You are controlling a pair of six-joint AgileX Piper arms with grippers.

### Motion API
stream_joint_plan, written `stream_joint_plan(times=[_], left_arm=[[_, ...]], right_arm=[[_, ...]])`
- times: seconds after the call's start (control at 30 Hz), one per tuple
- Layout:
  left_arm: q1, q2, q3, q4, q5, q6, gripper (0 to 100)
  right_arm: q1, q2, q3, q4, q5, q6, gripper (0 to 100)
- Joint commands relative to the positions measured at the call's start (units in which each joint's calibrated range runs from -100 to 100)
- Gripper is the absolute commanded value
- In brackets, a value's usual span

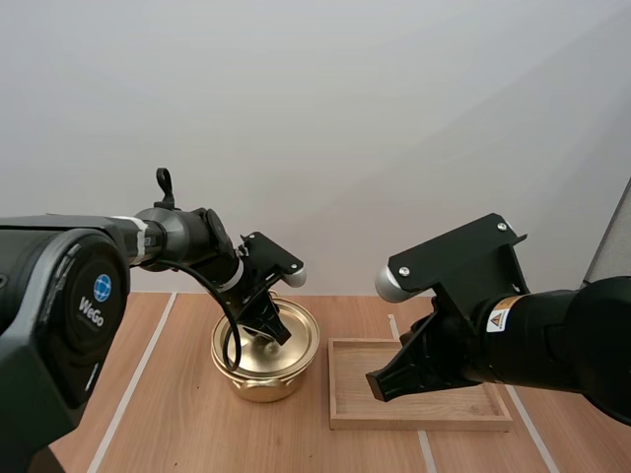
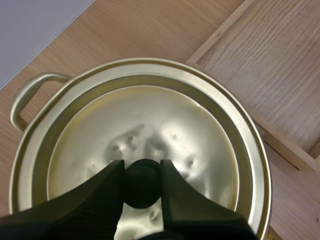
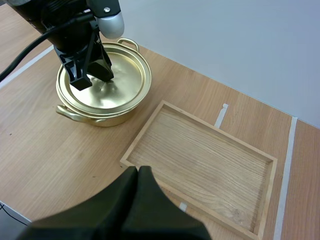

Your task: Open the lid, put the grape in the pot, and close it

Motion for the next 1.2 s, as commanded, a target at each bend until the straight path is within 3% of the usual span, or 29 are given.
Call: stream_joint_plan(times=[0.0, 0.3, 1.0, 1.07, 1.13, 1.17], left_arm=[[-0.19, 2.54, 0.93, 0.50, -0.63, 0.82, 0], [-0.12, 1.53, 0.93, 0.73, 6.55, 0.82, 0], [-0.05, -0.77, 0.93, 1.09, 8.18, 0.10, 1], [-0.05, -0.77, 0.93, 1.09, 8.18, 0.01, 11], [-0.05, -0.77, 0.93, 1.09, 8.18, -1.01, 31], [-0.05, -0.77, 0.93, 1.09, 8.66, -1.25, 48]], right_arm=[[-0.23, -0.56, 0.28, -0.66, 0.32, -0.30, 0], [-0.23, -0.56, 0.28, -0.66, -0.41, -0.30, 0], [-0.23, -0.56, 0.28, 0.60, -0.51, -0.30, 0], [-0.23, -0.56, 0.28, 0.60, -0.51, -0.30, 0], [-0.23, -0.56, 0.28, 0.60, -0.51, -0.30, 0], [-0.23, -0.56, 0.28, 0.60, -0.51, -0.30, 0]])
